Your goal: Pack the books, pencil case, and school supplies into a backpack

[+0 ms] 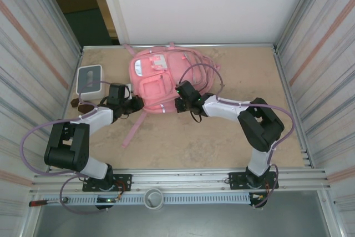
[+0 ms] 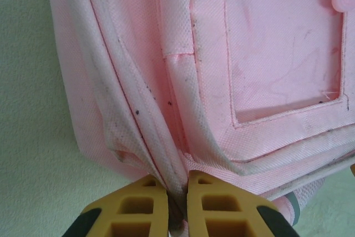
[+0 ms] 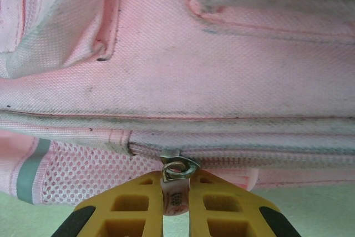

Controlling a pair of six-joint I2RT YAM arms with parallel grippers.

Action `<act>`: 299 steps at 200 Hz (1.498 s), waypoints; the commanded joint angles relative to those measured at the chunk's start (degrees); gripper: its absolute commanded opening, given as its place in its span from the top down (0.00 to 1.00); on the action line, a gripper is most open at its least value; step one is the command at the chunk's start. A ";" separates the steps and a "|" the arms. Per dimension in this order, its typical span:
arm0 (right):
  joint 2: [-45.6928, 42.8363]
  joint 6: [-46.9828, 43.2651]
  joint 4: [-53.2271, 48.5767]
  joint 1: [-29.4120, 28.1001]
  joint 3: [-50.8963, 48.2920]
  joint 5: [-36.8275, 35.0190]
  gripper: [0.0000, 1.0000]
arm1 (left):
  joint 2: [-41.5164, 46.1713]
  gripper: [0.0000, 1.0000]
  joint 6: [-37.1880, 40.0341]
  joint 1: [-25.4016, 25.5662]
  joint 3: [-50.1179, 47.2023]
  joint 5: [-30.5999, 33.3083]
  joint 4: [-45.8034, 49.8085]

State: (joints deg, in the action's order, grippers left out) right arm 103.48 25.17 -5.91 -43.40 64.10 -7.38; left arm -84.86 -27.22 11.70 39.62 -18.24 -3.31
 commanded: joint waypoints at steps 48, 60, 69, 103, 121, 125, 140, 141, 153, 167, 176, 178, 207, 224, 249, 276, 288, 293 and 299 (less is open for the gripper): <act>-2.41 3.58 3.45 3.09 -3.94 5.02 0.83 | -0.48 0.93 2.58 0.51 -0.52 -1.58 -0.66; -2.50 3.66 3.63 3.29 -4.06 4.71 0.82 | -0.42 0.93 2.66 0.51 -0.59 -1.62 -0.66; -2.66 3.67 3.63 3.35 -4.14 4.19 0.80 | -0.48 0.93 2.68 0.51 -0.60 -1.69 -0.73; -2.93 3.75 3.62 3.91 -4.24 3.25 0.79 | -0.48 0.93 2.64 0.51 -0.59 -1.86 -0.75; -2.93 3.58 3.76 4.11 -4.46 3.16 0.81 | -0.44 0.93 2.65 0.51 -0.59 -1.80 -0.75; -3.00 3.51 3.84 4.10 -4.55 3.16 0.82 | -0.47 0.93 2.63 0.51 -0.59 -1.88 -0.75; -2.90 3.23 3.98 4.25 -4.59 3.16 0.84 | -0.52 0.93 2.70 0.51 -0.59 -1.92 -0.83; -2.87 3.23 3.98 4.27 -4.59 3.16 0.84 | -0.54 0.93 2.70 0.51 -0.59 -1.95 -0.87; -2.85 2.89 4.23 4.36 -4.68 3.41 0.86 | -0.57 0.93 2.68 0.51 -0.59 -1.97 -0.84; -2.85 2.37 4.57 4.45 -4.77 3.57 0.87 | -0.57 0.93 2.65 0.51 -0.59 -2.02 -0.83; -2.79 2.11 4.67 4.54 -4.77 3.77 0.88 | -0.50 0.93 2.66 0.51 -0.59 -2.03 -0.84; -2.83 2.04 4.74 4.53 -4.77 3.82 0.88 | -0.51 0.93 2.69 0.51 -0.59 -2.08 -0.85; -2.61 1.49 5.16 4.53 -4.77 3.56 0.87 | -0.57 0.93 2.69 0.51 -0.59 -2.10 -0.90; -2.46 1.22 5.38 4.54 -4.69 2.99 0.84 | -0.50 0.93 2.66 0.51 -0.59 -2.24 -0.98; -1.95 0.69 5.47 4.48 -4.00 2.33 0.82 | -0.74 0.93 2.58 0.51 -0.60 -2.49 -1.15; -1.29 0.27 5.64 4.41 -3.23 2.19 0.80 | -0.75 0.93 2.59 0.51 -0.59 -2.58 -1.16; -1.09 0.03 5.65 4.46 -2.88 2.19 0.79 | -0.70 0.93 2.70 0.51 -0.59 -2.66 -1.18; -1.02 -0.08 5.63 4.46 -2.76 2.19 0.79 | -0.74 0.93 2.68 0.51 -0.65 -2.67 -1.18; -1.00 -0.17 5.73 4.30 -2.67 2.25 0.79 | -0.79 0.93 2.64 0.51 -0.59 -2.67 -1.19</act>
State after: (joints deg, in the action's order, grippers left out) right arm 102.61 26.44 -1.37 -39.33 59.77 -3.40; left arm -84.86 -27.18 11.68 39.62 -18.44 -3.40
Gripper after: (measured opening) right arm 0.206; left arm 0.117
